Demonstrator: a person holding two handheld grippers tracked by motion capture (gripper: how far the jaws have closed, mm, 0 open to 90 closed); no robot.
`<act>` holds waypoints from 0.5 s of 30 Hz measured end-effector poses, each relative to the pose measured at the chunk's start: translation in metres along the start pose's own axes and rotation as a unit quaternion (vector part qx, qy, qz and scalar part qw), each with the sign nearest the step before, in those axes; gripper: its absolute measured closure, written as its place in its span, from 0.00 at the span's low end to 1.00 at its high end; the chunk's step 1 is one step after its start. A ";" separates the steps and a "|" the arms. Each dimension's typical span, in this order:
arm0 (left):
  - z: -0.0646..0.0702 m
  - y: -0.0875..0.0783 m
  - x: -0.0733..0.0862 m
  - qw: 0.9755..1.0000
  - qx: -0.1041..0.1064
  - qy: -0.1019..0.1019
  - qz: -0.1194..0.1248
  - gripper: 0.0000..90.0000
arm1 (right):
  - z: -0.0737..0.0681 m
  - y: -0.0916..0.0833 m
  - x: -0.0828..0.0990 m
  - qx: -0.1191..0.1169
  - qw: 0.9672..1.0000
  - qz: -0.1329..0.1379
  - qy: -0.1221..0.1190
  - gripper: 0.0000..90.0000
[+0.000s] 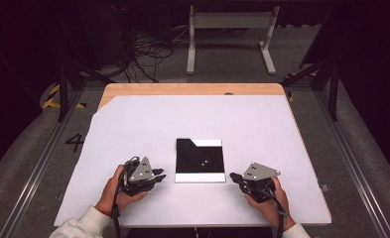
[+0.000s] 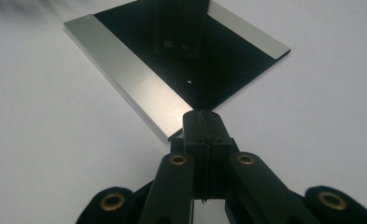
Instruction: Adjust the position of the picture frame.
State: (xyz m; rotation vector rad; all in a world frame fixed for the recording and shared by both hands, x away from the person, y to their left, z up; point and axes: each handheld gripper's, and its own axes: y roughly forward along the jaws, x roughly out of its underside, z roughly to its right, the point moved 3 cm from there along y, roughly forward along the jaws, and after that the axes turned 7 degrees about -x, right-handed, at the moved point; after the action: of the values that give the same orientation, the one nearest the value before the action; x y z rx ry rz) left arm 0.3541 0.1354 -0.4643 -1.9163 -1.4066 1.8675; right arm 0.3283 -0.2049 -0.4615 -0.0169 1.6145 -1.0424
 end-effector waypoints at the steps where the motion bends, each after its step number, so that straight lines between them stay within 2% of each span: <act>1: 0.000 -0.001 0.000 1.000 0.000 -0.003 0.002 0.83 | 0.000 0.000 0.000 0.000 1.000 0.000 0.000 1.00; 4: 0.000 -0.004 0.000 1.000 0.000 -0.006 0.008 0.81 | 0.000 -0.001 0.000 -0.002 1.000 0.004 0.003 0.98; 7: -0.002 -0.009 0.003 1.000 -0.006 -0.020 0.021 0.73 | 0.001 -0.003 -0.002 -0.002 1.000 0.008 0.002 0.96; 15: -0.006 -0.014 0.016 0.998 -0.016 -0.048 0.027 0.60 | 0.004 -0.005 -0.002 0.003 1.000 0.010 0.011 0.92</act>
State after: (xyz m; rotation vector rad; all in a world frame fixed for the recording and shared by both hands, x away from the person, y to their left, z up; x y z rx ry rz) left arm 0.3485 0.1563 -0.4652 -1.9229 -1.4343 1.9980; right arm 0.3295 -0.2088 -0.4568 0.0149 1.6284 -1.0366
